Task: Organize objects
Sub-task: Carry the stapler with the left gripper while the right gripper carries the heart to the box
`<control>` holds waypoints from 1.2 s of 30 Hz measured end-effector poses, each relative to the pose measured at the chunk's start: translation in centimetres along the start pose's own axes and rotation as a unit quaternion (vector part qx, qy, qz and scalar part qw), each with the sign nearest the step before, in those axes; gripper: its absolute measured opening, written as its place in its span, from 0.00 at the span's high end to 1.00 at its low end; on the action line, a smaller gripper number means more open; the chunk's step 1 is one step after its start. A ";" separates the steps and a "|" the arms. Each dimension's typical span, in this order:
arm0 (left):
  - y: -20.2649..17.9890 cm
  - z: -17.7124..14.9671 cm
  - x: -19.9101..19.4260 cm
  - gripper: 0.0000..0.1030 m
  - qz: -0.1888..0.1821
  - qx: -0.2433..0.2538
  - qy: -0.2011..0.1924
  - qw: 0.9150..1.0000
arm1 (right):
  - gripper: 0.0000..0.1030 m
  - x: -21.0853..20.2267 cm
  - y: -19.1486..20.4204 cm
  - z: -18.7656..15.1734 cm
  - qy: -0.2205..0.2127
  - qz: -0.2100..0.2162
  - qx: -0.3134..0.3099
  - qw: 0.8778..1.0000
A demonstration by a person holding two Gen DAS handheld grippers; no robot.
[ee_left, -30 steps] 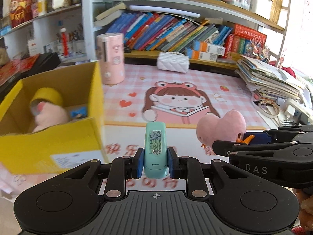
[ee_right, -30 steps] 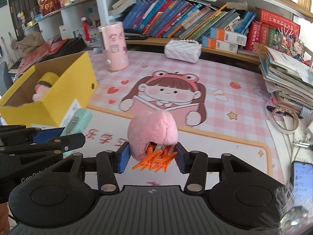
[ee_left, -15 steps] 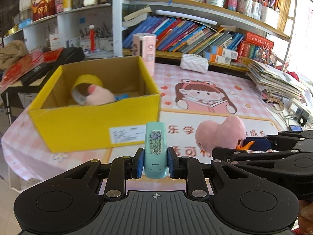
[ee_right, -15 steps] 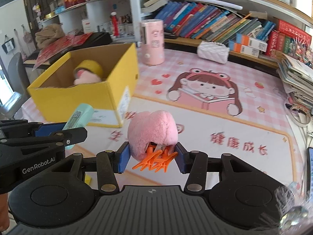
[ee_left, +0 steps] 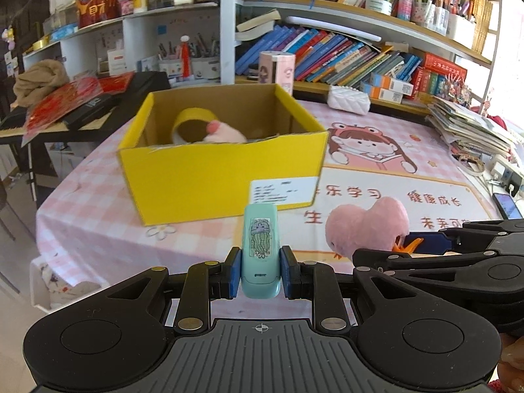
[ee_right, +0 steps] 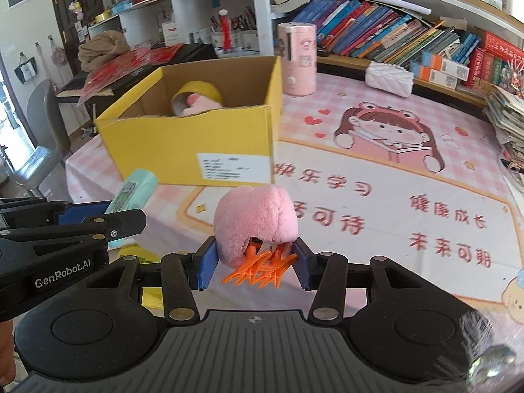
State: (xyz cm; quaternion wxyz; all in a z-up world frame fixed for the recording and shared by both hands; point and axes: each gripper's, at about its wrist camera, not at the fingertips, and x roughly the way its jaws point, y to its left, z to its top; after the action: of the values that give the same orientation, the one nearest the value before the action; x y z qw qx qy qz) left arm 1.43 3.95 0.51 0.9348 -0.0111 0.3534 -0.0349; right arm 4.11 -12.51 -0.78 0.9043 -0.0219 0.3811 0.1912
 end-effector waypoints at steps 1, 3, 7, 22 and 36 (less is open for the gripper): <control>0.4 -0.2 -0.2 0.78 0.002 -0.002 -0.001 1.000 | 0.56 0.1 0.5 -0.1 0.001 0.002 -0.001 1.000; 1.2 -0.4 -0.6 0.78 0.005 -0.006 -0.004 1.000 | 0.56 0.1 1.4 -0.1 0.001 0.004 -0.004 1.000; 2.4 -0.7 -1.4 0.78 0.009 -0.012 -0.013 1.000 | 0.56 0.0 3.0 0.0 -0.003 0.008 -0.014 1.000; 4.7 0.1 -1.9 0.78 0.014 -0.036 -0.035 0.999 | 0.56 -0.1 5.7 1.5 -0.014 0.008 -0.050 0.999; 5.3 4.6 0.0 0.78 0.044 -0.026 -0.070 0.996 | 0.56 1.8 4.0 6.6 -0.047 0.024 -0.042 0.998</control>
State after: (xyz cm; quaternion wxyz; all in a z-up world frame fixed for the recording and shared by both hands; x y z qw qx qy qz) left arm 4.74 9.25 3.70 0.9572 -0.0221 0.2883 0.0161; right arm 8.32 -6.98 3.06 0.9146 -0.0419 0.3301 0.2296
